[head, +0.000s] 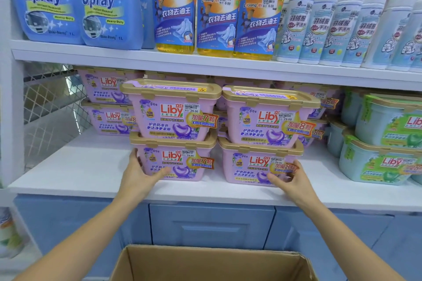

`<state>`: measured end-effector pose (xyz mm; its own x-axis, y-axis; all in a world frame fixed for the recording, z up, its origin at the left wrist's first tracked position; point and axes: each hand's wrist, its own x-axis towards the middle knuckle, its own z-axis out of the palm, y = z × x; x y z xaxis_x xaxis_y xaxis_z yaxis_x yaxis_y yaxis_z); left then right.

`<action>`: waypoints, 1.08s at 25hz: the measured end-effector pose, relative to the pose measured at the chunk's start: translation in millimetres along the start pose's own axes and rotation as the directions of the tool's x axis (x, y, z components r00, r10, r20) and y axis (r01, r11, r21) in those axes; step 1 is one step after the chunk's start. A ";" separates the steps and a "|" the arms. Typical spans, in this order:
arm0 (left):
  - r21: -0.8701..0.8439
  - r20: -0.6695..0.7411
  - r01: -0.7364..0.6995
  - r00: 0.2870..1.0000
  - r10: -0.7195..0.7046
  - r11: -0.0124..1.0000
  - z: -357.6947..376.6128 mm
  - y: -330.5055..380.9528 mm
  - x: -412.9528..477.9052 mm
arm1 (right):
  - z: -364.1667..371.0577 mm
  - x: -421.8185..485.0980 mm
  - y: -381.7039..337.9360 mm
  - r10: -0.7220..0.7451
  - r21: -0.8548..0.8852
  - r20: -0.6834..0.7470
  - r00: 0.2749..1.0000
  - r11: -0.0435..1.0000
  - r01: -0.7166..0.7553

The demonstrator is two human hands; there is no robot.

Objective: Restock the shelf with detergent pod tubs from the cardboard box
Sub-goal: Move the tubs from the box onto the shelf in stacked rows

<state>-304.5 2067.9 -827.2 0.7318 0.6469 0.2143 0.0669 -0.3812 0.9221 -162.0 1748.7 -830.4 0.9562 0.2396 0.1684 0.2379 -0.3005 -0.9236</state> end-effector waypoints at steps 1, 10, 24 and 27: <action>0.030 -0.008 -0.001 1.000 0.001 1.000 3.4 -2.4 -0.8 | 2.3 3.3 3.1 0.014 -0.036 -0.024 1.000 0.999 -0.015; 0.201 -0.087 -0.047 0.994 0.065 0.979 19.5 2.9 6.8 | -3.6 14.8 6.4 -0.031 -0.131 -0.125 0.992 0.991 0.014; 0.184 -0.043 -0.057 0.997 0.066 0.981 125.3 39.7 18.5 | -91.2 67.5 33.2 0.022 -0.127 -0.067 0.998 0.991 -0.030; 0.187 -0.043 -0.058 0.997 0.067 0.981 135.9 42.3 23.1 | -97.5 77.8 39.2 0.047 -0.143 -0.070 0.996 0.988 -0.057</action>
<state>-192.6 1977.0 -827.1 0.7045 0.6479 0.2897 0.1500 -0.5349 0.8315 -61.6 1665.6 -820.0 0.9759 0.1599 0.1483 0.2051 -0.4425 -0.8730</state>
